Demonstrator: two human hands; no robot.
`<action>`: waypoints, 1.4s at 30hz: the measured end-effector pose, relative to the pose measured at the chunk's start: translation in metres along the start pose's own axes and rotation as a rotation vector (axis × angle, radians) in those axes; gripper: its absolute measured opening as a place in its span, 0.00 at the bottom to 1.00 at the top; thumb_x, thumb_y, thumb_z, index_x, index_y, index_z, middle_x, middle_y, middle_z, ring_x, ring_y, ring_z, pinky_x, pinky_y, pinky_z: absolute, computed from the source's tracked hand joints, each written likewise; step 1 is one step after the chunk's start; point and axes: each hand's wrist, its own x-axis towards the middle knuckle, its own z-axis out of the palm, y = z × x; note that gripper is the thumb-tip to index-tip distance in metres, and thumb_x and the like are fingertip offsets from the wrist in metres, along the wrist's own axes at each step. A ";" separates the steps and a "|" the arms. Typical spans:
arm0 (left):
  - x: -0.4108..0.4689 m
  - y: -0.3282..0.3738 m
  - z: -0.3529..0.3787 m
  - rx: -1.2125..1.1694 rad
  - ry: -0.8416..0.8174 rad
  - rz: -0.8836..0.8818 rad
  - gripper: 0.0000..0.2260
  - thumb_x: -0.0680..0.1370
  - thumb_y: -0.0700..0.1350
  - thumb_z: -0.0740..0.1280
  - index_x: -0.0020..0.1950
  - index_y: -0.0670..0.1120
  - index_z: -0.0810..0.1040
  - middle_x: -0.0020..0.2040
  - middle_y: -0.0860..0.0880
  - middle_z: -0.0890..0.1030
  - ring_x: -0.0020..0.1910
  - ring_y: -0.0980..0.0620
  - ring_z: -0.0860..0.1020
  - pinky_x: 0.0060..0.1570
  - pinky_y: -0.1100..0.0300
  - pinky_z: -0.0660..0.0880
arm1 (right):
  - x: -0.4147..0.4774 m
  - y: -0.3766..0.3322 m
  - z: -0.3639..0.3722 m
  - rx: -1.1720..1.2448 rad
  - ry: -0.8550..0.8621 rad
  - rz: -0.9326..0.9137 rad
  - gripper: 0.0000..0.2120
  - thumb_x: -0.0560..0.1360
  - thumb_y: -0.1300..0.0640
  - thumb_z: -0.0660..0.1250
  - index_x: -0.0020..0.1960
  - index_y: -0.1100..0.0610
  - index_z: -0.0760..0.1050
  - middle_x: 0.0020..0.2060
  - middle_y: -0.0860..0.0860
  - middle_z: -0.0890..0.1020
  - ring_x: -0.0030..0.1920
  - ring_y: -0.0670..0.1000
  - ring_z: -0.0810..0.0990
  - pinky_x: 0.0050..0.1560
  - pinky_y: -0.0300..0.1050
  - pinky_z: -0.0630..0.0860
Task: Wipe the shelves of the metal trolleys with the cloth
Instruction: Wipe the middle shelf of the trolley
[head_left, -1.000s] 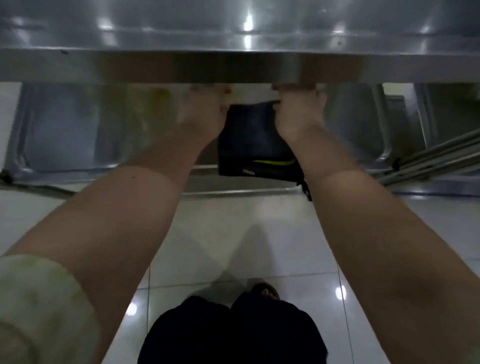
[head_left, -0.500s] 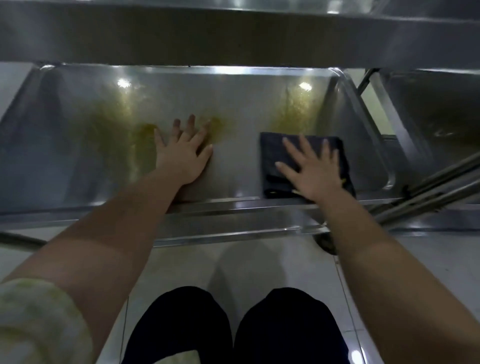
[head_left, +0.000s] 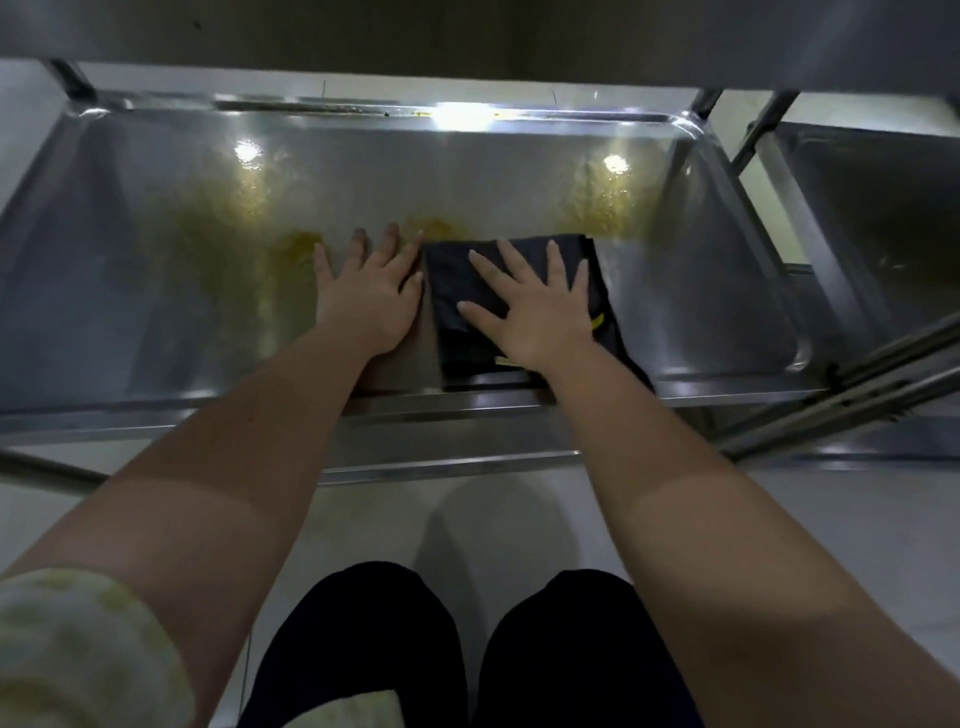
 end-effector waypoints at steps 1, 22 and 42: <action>0.000 0.000 -0.001 -0.002 -0.007 -0.008 0.24 0.84 0.58 0.44 0.80 0.61 0.46 0.81 0.56 0.45 0.80 0.46 0.43 0.73 0.34 0.39 | 0.000 0.021 -0.001 0.001 0.020 0.038 0.32 0.75 0.26 0.45 0.77 0.32 0.43 0.79 0.40 0.45 0.78 0.62 0.39 0.74 0.67 0.36; 0.065 -0.012 -0.007 -0.009 0.030 -0.004 0.24 0.84 0.55 0.46 0.80 0.61 0.45 0.81 0.54 0.44 0.80 0.48 0.44 0.74 0.36 0.41 | 0.073 0.062 -0.019 0.138 0.052 0.416 0.33 0.77 0.29 0.46 0.79 0.37 0.45 0.80 0.42 0.45 0.76 0.68 0.37 0.69 0.74 0.35; 0.068 -0.013 -0.008 0.055 0.006 -0.065 0.25 0.83 0.62 0.44 0.80 0.62 0.46 0.81 0.54 0.45 0.79 0.42 0.44 0.74 0.35 0.41 | 0.089 0.092 -0.025 0.088 0.066 0.362 0.32 0.78 0.31 0.46 0.79 0.38 0.46 0.80 0.43 0.46 0.77 0.66 0.40 0.71 0.72 0.38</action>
